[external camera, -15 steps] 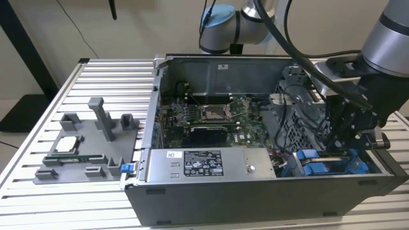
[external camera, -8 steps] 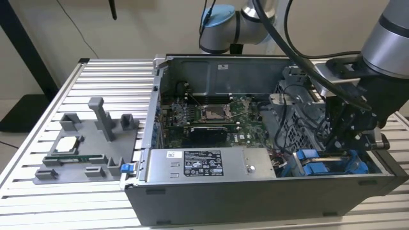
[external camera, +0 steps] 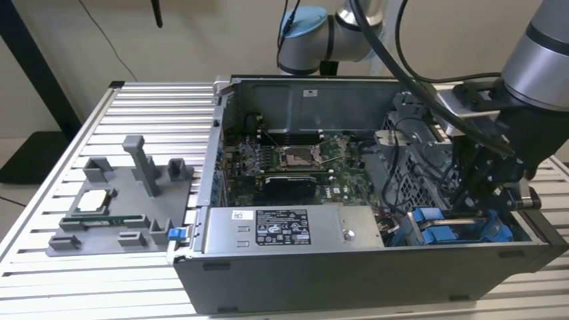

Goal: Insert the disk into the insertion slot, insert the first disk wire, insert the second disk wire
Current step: 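Insert the second disk wire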

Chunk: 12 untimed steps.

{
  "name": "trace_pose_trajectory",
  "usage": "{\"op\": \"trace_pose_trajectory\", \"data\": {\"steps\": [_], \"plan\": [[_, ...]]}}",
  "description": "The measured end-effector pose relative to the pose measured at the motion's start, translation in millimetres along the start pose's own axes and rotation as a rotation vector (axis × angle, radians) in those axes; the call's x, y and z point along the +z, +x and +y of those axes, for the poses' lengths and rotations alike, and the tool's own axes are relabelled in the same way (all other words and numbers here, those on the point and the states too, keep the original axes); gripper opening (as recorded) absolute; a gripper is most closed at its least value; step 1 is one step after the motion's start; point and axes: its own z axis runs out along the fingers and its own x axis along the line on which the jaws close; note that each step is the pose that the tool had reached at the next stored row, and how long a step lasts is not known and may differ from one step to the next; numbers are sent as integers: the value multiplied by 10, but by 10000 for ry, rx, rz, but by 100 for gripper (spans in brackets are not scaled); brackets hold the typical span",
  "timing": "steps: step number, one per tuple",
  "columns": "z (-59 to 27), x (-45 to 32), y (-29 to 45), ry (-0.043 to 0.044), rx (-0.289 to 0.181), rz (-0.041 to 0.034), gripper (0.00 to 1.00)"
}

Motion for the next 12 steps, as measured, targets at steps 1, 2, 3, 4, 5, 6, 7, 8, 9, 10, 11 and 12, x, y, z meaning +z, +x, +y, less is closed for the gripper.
{"op": "trace_pose_trajectory", "data": {"steps": [1,2,3,4,5,6,7,8,9,10,11,12], "plan": [[0,8,1,0,3,2,0],[1,17,1,0,5,2,0],[1,25,1,0,6,3,0],[2,28,1,0,7,7,0],[2,28,1,0,8,7,0],[2,29,1,1,8,6,0],[2,29,1,0,8,1,100],[1,22,1,1,8,1,100],[0,9,1,0,9,0,100],[-1,-13,0,0,9,1,100],[-3,-43,-1,0,9,3,100],[-5,-75,-3,0,9,2,100]]}}
